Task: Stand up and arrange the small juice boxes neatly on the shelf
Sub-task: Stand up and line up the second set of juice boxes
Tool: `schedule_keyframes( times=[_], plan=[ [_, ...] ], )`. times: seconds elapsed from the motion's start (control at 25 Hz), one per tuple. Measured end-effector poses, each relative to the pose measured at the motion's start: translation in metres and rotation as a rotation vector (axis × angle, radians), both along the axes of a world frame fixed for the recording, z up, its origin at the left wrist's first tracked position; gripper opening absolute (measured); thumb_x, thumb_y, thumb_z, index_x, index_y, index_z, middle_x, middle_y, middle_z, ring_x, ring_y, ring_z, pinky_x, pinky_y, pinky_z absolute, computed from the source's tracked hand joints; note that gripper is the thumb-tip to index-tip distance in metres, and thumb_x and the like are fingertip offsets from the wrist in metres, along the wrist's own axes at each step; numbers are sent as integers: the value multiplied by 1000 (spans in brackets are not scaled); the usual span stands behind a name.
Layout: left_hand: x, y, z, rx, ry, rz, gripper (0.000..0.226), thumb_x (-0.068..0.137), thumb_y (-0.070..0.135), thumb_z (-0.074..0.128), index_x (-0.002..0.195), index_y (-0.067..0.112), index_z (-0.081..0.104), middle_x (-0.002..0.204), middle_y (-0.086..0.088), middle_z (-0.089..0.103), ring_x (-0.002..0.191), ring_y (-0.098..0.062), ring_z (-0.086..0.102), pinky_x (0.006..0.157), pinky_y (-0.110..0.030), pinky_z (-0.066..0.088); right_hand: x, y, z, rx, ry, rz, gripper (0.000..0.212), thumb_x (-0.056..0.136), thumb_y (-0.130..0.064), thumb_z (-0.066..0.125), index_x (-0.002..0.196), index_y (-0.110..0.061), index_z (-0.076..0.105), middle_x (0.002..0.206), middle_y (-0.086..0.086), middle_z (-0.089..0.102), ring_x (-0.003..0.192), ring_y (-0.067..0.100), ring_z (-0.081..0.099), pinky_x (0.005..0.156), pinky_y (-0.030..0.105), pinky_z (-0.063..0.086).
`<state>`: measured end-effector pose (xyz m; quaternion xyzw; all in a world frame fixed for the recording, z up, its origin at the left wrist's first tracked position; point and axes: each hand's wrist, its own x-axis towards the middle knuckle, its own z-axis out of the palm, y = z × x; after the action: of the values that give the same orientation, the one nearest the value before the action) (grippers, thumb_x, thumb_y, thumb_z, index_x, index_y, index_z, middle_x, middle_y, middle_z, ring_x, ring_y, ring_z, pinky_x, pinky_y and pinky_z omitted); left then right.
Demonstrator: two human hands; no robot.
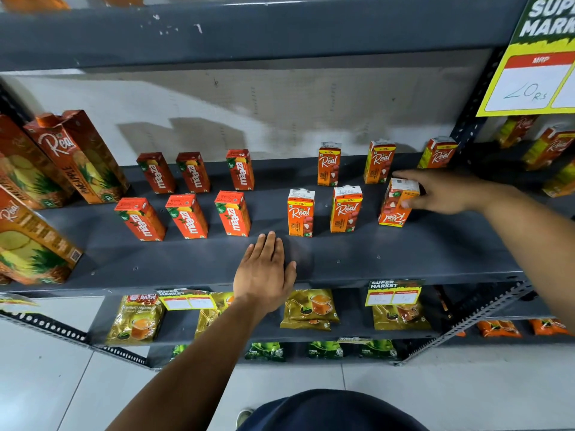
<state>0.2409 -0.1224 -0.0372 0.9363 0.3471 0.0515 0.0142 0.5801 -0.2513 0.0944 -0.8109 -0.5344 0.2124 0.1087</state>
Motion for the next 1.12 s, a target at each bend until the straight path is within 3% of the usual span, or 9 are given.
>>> schedule_keyframes(
  times=[0.24,0.4,0.6,0.68,0.76,0.8,0.88,0.96,1.12],
  plan=[
    [1,0,0,10,15,1,79,89,53,0,148,6,23,159,-11,16,147,-24,10,118,-37,6,-6,-5,-6,85,43,15,82,83,-16,71,146,-43,25,146,2,45,125,19,49,105,44,41],
    [1,0,1,12,14,1,80,88,53,-1,148,6,23,159,-11,17,146,-24,10,117,-36,5,-12,1,-2,56,-126,79,69,84,-16,70,141,-35,38,147,6,41,128,24,45,103,41,41],
    [1,0,-1,11,8,5,80,89,54,-1,148,6,23,159,-11,18,146,-24,10,116,-35,4,-9,-2,10,143,-100,-108,42,69,-14,82,98,-31,57,105,3,62,87,19,58,68,29,42],
    [1,1,-2,11,0,9,80,89,54,0,148,7,24,159,-11,19,146,-24,11,116,-36,5,-3,-11,9,469,104,-370,38,64,-13,84,90,-27,60,93,2,64,77,12,60,59,23,46],
    [1,1,-3,12,-12,10,78,90,54,3,147,6,27,158,-12,22,146,-25,14,116,-36,6,-5,-23,-4,882,563,-640,35,67,-9,82,86,-24,57,94,2,66,79,12,66,60,21,52],
    [1,1,-3,13,-16,9,77,91,54,4,146,6,28,157,-12,23,145,-26,15,116,-36,6,-8,-29,-15,983,824,-730,34,70,-7,79,86,-23,54,99,4,67,85,18,69,67,26,56],
    [1,2,-4,14,-20,4,78,91,54,4,146,6,28,157,-12,23,145,-26,16,116,-36,6,-16,-35,-40,913,1131,-745,32,72,-3,74,93,-19,55,108,8,68,94,26,70,78,40,56],
    [1,2,-4,13,-19,4,78,90,54,3,146,6,29,157,-12,23,145,-25,16,116,-37,8,-26,-36,-59,755,1108,-703,32,72,0,72,97,-16,59,106,9,69,94,25,70,82,42,55],
    [1,2,-4,19,-14,11,79,90,54,3,146,6,30,157,-12,25,145,-25,17,116,-36,8,-35,-26,-81,710,713,-700,34,73,-4,78,94,-21,59,95,-6,68,87,9,66,78,29,52]
  ],
)
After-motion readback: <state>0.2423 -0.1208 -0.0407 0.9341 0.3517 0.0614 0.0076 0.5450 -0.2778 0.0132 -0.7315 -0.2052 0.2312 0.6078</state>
